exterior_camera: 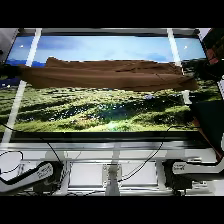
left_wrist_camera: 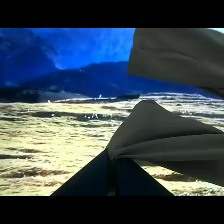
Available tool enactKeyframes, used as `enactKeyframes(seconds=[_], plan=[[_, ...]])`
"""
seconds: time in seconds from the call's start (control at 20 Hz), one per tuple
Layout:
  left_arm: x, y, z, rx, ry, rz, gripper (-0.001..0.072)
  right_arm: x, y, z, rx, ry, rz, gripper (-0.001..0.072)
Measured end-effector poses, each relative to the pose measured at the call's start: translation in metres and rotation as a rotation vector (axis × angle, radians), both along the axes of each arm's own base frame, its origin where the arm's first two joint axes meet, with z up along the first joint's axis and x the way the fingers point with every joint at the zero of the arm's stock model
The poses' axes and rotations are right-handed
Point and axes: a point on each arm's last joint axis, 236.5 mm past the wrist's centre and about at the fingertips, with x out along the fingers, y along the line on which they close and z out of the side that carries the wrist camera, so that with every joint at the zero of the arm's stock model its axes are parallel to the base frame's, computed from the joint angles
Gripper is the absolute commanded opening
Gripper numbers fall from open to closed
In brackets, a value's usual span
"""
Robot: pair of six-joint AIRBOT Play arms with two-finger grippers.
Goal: Fold the clothes and pants, and hang the long-sleeved shirts on hangers.
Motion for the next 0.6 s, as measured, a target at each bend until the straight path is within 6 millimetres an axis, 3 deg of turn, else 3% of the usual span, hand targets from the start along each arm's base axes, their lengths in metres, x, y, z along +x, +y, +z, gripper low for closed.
enactKeyframes(seconds=[0.1,0.25,0.4,0.6], plan=[[-0.008,-0.004,-0.013,-0.016,0.060,-0.008,0.0026,-0.016,0.005,-0.013,0.013,0.063,0.016,0.0028],[-0.032,-0.008,-0.048,-0.042,0.233,-0.022,0.0026,-0.047,0.013,-0.038,0.017,0.145,0.029,0.0028],[-0.056,-0.010,-0.084,-0.078,0.408,-0.030,0.0027,-0.074,0.022,-0.053,-0.014,0.092,0.013,0.0029],[-0.072,-0.013,-0.118,-0.118,0.548,-0.037,0.0027,-0.133,0.041,-0.075,-0.058,-0.003,-0.023,0.0029]])
